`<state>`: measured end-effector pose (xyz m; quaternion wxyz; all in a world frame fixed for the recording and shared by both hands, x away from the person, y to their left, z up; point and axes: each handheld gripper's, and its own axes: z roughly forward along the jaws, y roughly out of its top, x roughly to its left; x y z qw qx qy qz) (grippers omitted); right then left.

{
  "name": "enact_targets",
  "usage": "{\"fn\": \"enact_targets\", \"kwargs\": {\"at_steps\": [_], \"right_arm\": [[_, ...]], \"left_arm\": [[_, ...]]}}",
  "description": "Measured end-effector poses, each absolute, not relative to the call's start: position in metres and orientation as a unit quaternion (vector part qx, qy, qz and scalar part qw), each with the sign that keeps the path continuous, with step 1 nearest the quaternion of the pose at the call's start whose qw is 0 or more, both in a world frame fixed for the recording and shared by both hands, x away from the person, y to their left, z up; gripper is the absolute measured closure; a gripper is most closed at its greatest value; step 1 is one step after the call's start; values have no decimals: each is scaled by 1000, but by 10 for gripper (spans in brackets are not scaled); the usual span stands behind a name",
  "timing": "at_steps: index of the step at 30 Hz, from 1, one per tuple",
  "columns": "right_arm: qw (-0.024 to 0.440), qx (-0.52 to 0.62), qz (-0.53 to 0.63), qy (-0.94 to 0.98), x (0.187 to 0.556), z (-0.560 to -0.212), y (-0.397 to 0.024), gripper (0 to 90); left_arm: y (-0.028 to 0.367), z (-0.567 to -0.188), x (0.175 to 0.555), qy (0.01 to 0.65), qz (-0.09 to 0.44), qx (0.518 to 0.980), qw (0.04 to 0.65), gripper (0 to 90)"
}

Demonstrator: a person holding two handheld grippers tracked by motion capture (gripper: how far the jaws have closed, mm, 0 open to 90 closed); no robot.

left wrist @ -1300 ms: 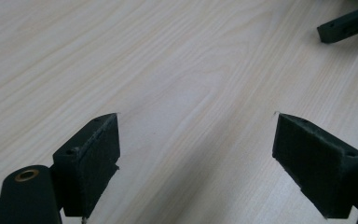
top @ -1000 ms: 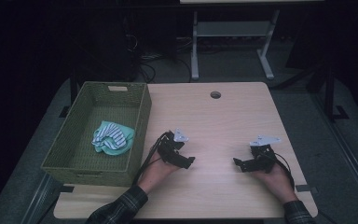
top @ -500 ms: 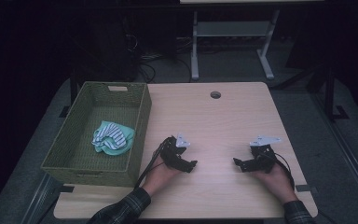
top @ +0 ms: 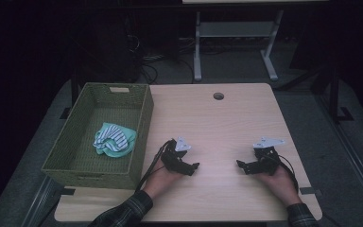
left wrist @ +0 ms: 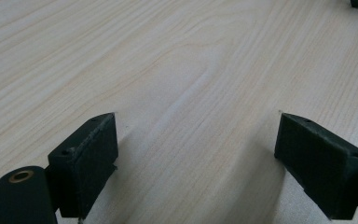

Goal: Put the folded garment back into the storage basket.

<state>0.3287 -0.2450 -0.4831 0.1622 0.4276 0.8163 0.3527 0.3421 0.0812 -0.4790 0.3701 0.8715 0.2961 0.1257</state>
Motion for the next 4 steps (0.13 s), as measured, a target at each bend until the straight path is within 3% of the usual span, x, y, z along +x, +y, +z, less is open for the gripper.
{"fn": "enact_targets", "kwargs": {"at_steps": [4], "right_arm": [[162, 427, 353, 816, 329, -483, -245, 65]], "left_arm": [[81, -479, 342, 296, 125, 872, 370, 124]]}}
